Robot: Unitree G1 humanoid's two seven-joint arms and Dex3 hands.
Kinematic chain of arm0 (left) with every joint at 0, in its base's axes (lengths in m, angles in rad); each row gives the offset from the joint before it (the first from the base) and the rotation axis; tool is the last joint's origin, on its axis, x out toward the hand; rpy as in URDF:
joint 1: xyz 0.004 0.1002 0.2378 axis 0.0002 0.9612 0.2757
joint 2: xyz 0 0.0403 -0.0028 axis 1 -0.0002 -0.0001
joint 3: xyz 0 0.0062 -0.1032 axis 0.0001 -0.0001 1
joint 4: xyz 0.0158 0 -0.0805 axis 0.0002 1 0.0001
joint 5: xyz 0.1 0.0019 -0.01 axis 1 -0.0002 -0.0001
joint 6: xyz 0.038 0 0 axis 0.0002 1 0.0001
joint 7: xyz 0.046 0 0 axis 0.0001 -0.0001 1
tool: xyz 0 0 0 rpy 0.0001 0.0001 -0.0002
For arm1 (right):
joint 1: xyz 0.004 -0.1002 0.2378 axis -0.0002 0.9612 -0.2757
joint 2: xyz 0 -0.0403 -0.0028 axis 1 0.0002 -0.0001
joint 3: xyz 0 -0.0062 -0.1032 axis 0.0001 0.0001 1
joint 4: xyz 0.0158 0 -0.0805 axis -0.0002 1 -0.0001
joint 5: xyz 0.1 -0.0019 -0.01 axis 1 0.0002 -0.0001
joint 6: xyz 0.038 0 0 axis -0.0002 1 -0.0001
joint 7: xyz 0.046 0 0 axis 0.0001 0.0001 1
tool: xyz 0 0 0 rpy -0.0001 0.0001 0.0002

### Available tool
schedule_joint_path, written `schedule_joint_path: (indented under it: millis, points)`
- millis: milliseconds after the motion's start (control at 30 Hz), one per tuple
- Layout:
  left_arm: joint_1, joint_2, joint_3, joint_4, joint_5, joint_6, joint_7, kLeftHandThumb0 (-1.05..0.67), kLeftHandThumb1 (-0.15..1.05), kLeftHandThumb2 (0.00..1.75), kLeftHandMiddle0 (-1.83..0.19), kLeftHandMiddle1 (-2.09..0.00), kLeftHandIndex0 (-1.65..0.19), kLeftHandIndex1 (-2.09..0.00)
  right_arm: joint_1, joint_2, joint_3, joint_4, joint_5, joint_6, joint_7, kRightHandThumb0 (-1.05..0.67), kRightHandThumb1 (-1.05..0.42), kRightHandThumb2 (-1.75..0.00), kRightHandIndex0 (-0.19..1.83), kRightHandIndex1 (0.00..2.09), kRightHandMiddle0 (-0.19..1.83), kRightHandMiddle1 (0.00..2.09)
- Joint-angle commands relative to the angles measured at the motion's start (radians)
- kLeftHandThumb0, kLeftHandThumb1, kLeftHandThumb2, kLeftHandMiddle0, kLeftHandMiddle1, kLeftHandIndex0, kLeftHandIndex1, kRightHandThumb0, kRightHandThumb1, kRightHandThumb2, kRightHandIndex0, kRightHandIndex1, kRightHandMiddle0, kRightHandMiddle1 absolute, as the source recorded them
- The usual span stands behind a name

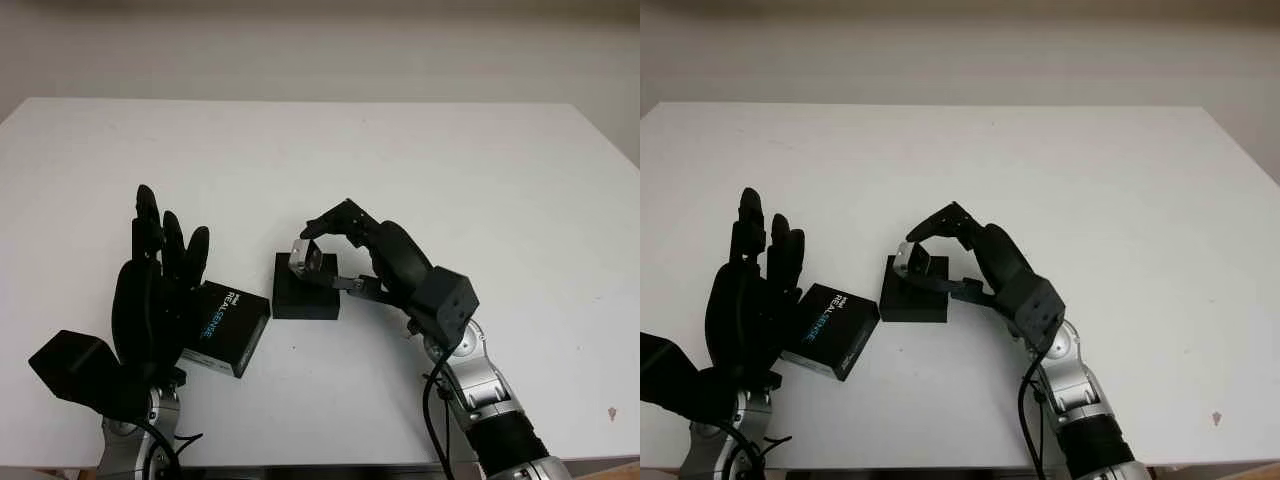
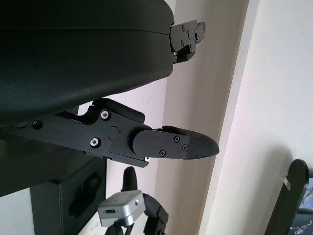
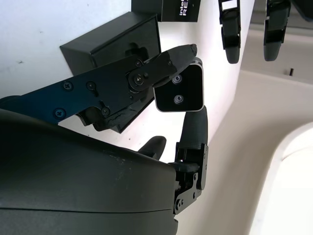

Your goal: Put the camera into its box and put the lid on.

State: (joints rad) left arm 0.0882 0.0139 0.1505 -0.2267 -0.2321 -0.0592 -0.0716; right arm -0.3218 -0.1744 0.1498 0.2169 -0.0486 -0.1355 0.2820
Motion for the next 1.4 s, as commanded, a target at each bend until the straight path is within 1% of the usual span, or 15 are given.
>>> schedule_joint_path:
  millis: [0, 100, 200, 300, 467, 567, 900, 1100, 1367]
  points:
    - [-0.011, -0.005, -0.008, -0.003, 0.004, 0.0, 0.003, -0.54, 1.05, 0.26, 0.19, 0.0, 0.19, 0.0, -0.037, -0.038, -0.02, -0.064, 0.005, 0.058, 0.027, -0.46, -0.98, -0.05, 0.16, 0.64, 0.35, 1.52]
    - [-0.018, -0.01, -0.01, 0.0, -0.001, 0.002, 0.006, -0.55, 1.05, 0.24, 0.19, 0.0, 0.19, 0.0, -0.071, -0.083, -0.032, -0.121, 0.005, 0.167, 0.075, -0.48, -0.98, -0.05, 0.23, 0.52, 0.36, 1.51]
    - [-0.021, -0.012, -0.015, -0.001, 0.007, 0.008, 0.015, -0.55, 1.05, 0.24, 0.19, 0.0, 0.19, 0.0, -0.111, -0.12, -0.044, -0.156, 0.013, 0.261, 0.119, -0.51, -0.98, -0.05, 0.27, 0.46, 0.39, 1.53]
    - [-0.024, -0.012, -0.02, 0.003, 0.012, 0.007, 0.019, -0.55, 1.05, 0.24, 0.19, 0.0, 0.19, 0.0, -0.144, -0.14, -0.061, -0.183, 0.039, 0.328, 0.156, -0.48, -0.96, -0.05, 0.29, 0.4, 0.4, 1.52]
    - [-0.031, -0.026, -0.027, 0.015, 0.01, -0.005, 0.024, -0.55, 1.05, 0.23, 0.19, 0.0, 0.19, 0.0, -0.196, -0.178, -0.057, -0.196, 0.051, 0.395, 0.219, -0.45, -0.95, -0.05, 0.31, 0.36, 0.4, 1.52]
    - [-0.033, -0.034, -0.03, 0.022, 0.013, -0.015, 0.027, -0.54, 1.05, 0.23, 0.19, 0.0, 0.19, 0.0, -0.225, -0.189, -0.045, -0.191, 0.048, 0.425, 0.248, -0.44, -0.95, -0.05, 0.32, 0.34, 0.37, 1.58]
    - [-0.028, -0.05, -0.033, 0.029, 0.016, -0.027, 0.036, -0.54, 1.05, 0.22, 0.19, 0.0, 0.19, 0.0, -0.261, -0.206, 0.013, -0.159, 0.018, 0.465, 0.311, -0.5, -0.96, -0.06, 0.31, 0.34, 0.34, 1.67]
    - [-0.027, -0.05, -0.033, 0.037, 0.011, -0.036, 0.029, -0.54, 1.05, 0.23, 0.19, 0.0, 0.19, 0.0, -0.265, -0.202, 0.039, -0.131, -0.012, 0.429, 0.316, -0.53, -0.96, -0.05, 0.31, 0.36, 0.37, 1.69]
    - [-0.026, -0.052, -0.035, 0.043, 0.02, -0.044, 0.036, -0.55, 1.05, 0.22, 0.19, 0.0, 0.19, 0.0, -0.254, -0.188, 0.049, -0.109, -0.031, 0.407, 0.305, -0.49, -0.96, -0.05, 0.29, 0.37, 0.34, 1.67]
